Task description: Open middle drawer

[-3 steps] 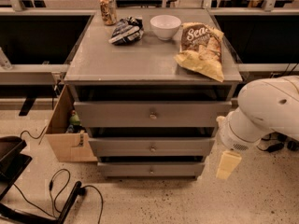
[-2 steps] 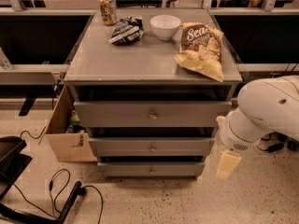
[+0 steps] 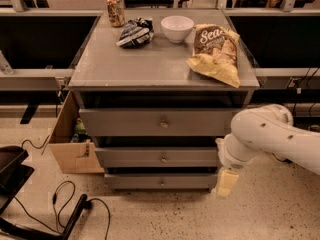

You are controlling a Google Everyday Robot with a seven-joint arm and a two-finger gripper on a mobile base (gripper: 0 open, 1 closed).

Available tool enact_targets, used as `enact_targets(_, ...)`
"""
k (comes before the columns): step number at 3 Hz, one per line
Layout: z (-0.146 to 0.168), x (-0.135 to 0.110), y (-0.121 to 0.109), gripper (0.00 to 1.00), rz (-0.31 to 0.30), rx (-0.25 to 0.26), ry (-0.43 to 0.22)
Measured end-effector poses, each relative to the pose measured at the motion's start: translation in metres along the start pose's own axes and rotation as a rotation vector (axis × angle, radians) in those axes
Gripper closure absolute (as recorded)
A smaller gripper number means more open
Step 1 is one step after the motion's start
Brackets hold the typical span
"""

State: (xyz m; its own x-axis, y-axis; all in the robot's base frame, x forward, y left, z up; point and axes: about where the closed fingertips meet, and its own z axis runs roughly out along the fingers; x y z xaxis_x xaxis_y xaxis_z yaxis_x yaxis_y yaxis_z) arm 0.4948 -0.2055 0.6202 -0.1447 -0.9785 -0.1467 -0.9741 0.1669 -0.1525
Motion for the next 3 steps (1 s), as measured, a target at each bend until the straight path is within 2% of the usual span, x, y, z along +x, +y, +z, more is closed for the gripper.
enact_targets(1,0.066,-0.011,-0.013,0.00,-0.059,-0.019,-0.032)
enact_targets(2,0.066,-0.011,-0.013,0.00,-0.059,-0.019,-0.032)
enact_targets(3,0.084,-0.025,-0.011,0.00,-0.110,-0.023,-0.027)
